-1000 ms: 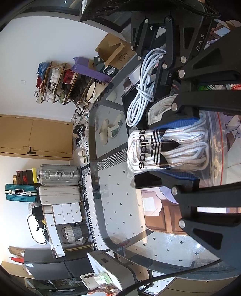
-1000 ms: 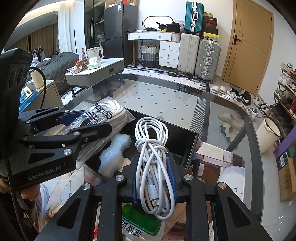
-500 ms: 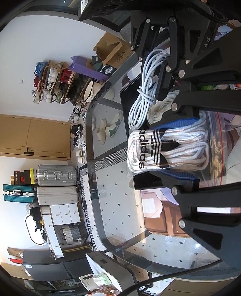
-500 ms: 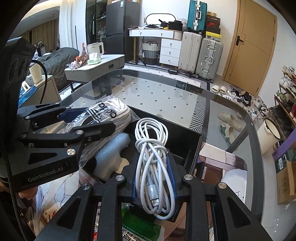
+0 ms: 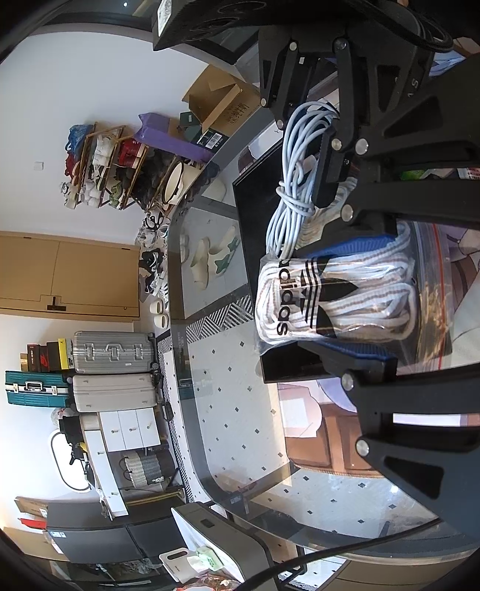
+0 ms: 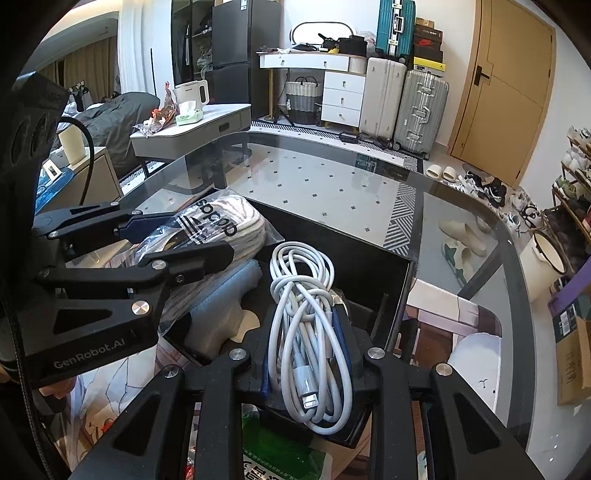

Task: Organize soft objects
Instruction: 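Open both grippers to drop the adidas bag and white cable into the box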

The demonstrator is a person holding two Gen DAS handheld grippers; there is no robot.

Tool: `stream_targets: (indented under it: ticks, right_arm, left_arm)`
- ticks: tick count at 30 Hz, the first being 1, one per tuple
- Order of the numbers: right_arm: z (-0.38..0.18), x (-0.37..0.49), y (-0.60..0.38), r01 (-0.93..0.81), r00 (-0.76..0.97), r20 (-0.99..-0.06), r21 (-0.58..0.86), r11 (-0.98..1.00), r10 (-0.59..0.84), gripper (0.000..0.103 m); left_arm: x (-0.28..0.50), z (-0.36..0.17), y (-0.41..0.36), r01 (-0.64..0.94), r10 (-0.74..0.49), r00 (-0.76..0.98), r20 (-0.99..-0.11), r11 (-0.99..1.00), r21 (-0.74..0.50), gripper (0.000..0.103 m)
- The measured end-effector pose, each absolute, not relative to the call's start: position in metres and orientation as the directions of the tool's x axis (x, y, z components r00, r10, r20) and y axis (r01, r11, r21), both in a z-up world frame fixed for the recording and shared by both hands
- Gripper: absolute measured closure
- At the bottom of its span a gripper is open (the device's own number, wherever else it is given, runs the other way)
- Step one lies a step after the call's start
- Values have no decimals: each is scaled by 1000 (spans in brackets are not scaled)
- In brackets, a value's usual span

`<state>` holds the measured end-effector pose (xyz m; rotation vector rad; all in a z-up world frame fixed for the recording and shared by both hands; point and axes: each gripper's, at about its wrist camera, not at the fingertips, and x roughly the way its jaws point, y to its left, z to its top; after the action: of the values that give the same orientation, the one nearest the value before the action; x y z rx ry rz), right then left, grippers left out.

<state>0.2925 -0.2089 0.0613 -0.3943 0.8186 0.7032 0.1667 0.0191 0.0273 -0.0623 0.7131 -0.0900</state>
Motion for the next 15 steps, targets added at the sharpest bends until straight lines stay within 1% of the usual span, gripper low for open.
stream_targets:
  ticks: [4,7,9,10,11,12,14,15]
  right_arm:
    - [61,292,-209,-705,475,-775,-51,707,417,76]
    - [65,289,-211,-682,529,-746,-92,725,403,72]
    - [69,287,-214,-674,547,-730,-95,732,410,68]
    - [71,286,-215,-670,552,-725,-92,736,412,67]
    - [73,284,-215,-667,557,-722,-94,740,411,64]
    - [75,282,-218,-659,567,-716,-98,745,408,59]
    - [77,279,-222,-648,581,-707,-102,754,404,52]
    - [78,277,-225,-644,584,-703,-97,759,406,49]
  left_arm:
    - [166,27,19,60,-104,752,-650,994,-89,64]
    - [165,26,18,58,-103,757,-645,994,-91,62]
    - [165,27,18,55,-98,759,-644,995,-87,61]
    - [165,27,18,53,-96,760,-643,995,-85,57]
    - [164,27,17,54,-96,761,-642,995,-84,53]
    - [163,28,17,55,-97,763,-639,995,-85,50]
    - [159,30,16,53,-93,771,-630,995,-82,41]
    - [157,31,17,53,-90,774,-627,996,-78,41]
